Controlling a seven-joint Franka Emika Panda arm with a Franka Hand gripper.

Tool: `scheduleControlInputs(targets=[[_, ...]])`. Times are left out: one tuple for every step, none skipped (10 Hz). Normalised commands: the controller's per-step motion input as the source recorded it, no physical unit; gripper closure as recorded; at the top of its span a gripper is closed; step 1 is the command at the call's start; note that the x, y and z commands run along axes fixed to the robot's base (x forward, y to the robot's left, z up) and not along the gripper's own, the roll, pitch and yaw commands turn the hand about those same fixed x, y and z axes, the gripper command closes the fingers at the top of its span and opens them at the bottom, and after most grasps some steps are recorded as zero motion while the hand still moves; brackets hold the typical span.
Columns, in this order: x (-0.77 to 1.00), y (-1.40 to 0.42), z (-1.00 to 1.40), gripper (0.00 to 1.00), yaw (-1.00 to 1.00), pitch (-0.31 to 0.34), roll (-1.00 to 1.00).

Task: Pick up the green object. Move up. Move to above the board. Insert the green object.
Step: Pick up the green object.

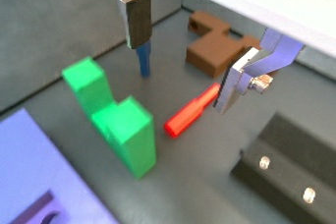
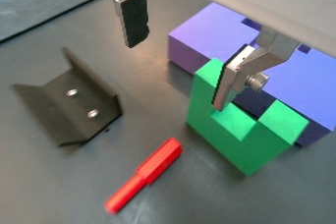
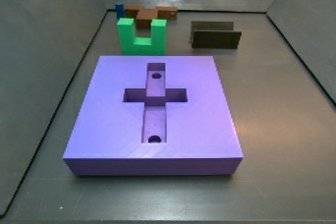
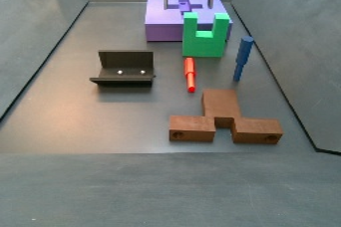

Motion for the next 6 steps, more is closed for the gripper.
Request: scheduleControlInputs(targets=[[0.00, -0.30, -0.15, 0.00, 0.00, 0.000, 0.00], [0.00, -0.31, -0.13, 0.00, 0.00, 0.000, 0.01], [0.00, -0.27, -0.11, 0.00, 0.10, 0.000, 0.06], [-0.03, -0.30, -0.08, 0.00, 0.16, 0.000, 0.10], [0.00, -0.35, -0.20, 0.00, 0.15, 0.000, 0.09], [0.00, -0.31, -0.31, 0.00, 0.13, 0.000, 0.06]])
